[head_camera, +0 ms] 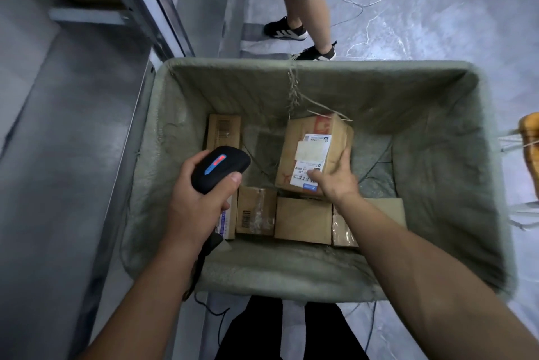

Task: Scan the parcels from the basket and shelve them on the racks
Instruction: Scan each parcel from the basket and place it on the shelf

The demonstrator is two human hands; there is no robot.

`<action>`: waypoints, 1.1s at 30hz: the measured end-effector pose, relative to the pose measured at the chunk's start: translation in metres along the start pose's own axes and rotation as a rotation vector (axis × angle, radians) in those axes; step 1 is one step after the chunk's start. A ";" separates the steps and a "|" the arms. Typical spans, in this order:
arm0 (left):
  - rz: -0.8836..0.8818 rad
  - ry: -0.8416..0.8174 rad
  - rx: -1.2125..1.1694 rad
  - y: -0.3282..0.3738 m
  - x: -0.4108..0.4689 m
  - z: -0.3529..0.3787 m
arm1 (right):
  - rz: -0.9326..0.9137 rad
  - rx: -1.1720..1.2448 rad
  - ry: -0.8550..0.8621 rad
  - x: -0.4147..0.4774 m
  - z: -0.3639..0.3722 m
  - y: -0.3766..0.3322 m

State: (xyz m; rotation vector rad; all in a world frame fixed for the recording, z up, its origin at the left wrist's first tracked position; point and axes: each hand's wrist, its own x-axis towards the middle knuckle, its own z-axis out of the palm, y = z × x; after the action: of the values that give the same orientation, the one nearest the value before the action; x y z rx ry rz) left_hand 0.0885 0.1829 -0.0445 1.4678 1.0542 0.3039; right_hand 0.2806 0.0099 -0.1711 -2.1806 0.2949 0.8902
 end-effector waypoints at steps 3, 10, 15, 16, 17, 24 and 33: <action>0.022 0.022 -0.003 0.003 -0.016 0.003 | -0.071 0.038 -0.041 -0.013 -0.008 0.005; 0.087 0.131 -0.034 0.019 -0.068 0.006 | -0.263 0.122 -0.170 -0.041 -0.044 0.007; 0.132 0.252 -0.087 0.031 -0.112 0.006 | -0.423 0.168 -0.305 -0.056 -0.068 0.002; 0.142 0.279 -0.090 0.032 -0.121 0.005 | -0.460 0.165 -0.333 -0.060 -0.072 -0.001; 0.153 0.300 -0.087 0.033 -0.129 0.005 | -0.494 0.158 -0.364 -0.064 -0.075 -0.005; 0.199 0.442 -0.094 0.042 -0.183 -0.001 | -0.725 0.077 -0.537 -0.093 -0.079 -0.032; 0.228 0.557 -0.102 0.040 -0.223 -0.012 | -0.834 0.068 -0.695 -0.134 -0.057 -0.059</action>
State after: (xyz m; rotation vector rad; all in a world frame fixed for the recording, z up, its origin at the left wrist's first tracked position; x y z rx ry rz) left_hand -0.0262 0.0316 0.0805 1.4460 1.2829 0.9566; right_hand 0.2386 0.0009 -0.0198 -1.5497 -0.8420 1.0217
